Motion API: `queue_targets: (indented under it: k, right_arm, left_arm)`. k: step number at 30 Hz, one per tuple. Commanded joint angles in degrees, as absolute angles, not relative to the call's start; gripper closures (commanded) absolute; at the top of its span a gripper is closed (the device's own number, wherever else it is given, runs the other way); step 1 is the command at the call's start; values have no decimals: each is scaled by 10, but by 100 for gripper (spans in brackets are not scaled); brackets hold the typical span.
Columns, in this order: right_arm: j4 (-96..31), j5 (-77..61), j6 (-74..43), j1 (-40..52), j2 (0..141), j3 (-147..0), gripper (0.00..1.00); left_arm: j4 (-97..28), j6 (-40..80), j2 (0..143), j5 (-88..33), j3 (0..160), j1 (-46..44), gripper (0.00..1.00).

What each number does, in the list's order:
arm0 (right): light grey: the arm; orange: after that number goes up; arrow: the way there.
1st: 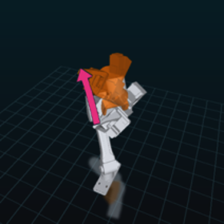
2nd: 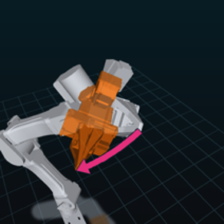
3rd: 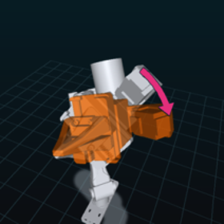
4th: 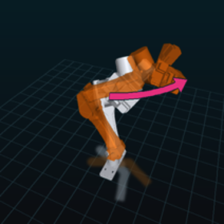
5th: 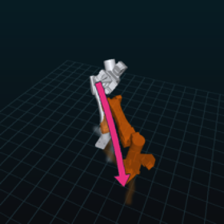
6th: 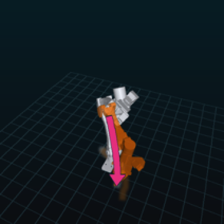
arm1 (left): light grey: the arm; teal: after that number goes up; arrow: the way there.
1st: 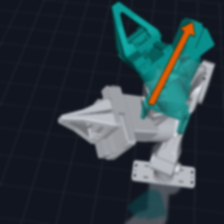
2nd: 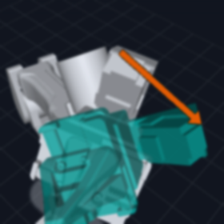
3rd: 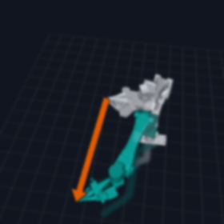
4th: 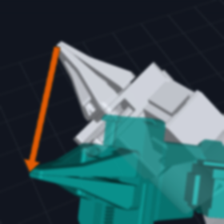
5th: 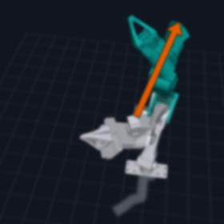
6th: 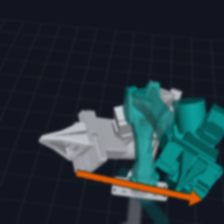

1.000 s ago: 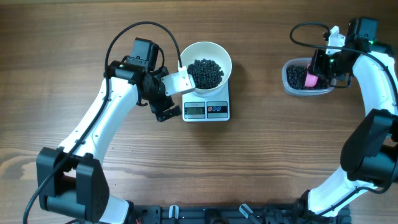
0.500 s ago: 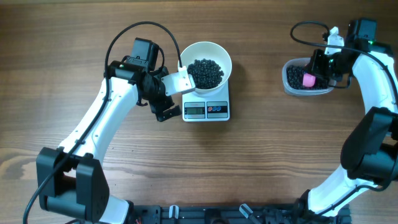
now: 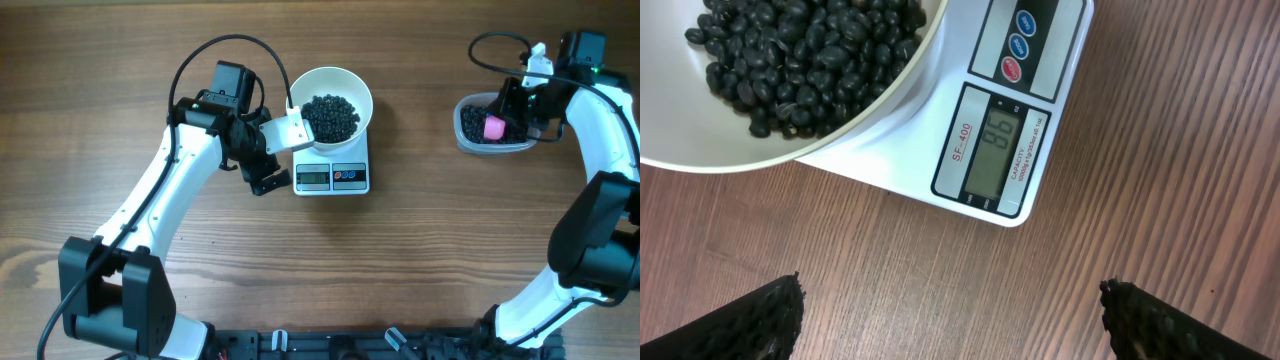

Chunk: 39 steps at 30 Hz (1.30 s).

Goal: Scoop item into bowl and weigh 150g on scale
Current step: 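Push the pink scoop into the beans with the right gripper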

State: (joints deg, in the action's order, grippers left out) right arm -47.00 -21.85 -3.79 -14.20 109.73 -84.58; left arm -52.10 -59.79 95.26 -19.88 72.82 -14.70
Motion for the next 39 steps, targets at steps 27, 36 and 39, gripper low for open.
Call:
queue_targets:
  k: [27, 36, 39]
  right_arm:
    - [-425, -242, -154, -130, 1131, -831, 96]
    - [-437, -250, -152, -130, 1131, -831, 96]
    - [-392, -244, -171, -130, 1131, -831, 96]
  left_arm:
    - [-521, -609, 955, -212, 731, -146, 0]
    - [-521, -609, 955, -212, 731, -146, 0]
    - [-521, -609, 955, -212, 731, -146, 0]
